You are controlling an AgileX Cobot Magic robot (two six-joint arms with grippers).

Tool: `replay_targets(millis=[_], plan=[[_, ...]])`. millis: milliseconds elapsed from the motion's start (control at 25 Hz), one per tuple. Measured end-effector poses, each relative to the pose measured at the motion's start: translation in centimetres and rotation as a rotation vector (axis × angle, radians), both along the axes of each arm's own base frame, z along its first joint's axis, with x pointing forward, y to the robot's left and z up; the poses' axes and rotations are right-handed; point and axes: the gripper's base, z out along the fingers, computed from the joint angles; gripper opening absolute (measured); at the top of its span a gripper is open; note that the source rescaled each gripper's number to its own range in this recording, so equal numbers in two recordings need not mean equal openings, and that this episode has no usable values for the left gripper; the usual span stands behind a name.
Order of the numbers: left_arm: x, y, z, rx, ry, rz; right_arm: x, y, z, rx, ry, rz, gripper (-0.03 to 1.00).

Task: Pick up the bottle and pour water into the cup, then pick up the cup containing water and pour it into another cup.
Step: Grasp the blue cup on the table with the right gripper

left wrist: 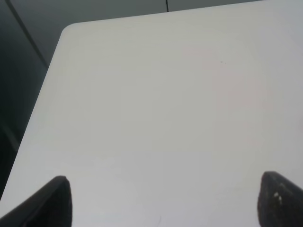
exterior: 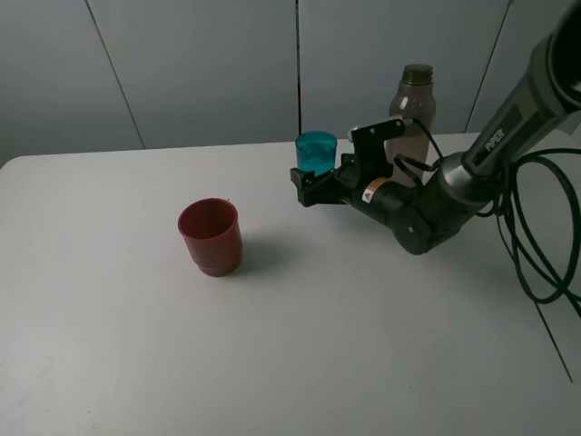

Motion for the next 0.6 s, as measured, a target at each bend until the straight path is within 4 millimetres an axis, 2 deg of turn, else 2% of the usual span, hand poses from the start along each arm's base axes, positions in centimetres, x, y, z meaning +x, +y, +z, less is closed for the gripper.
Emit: replay_targets(millis=[320, 600], plan=[[0.0, 0.0, 0.0, -0.001, 0.000, 0.000, -1.2, 1.2, -0.2, 0.029, 0.016, -0.072, 1.00], [0.0, 0.0, 0.0, -0.001, 0.000, 0.000, -2.0, 2.6, 1.1, 0.044, 0.003, -0.102, 1.00]])
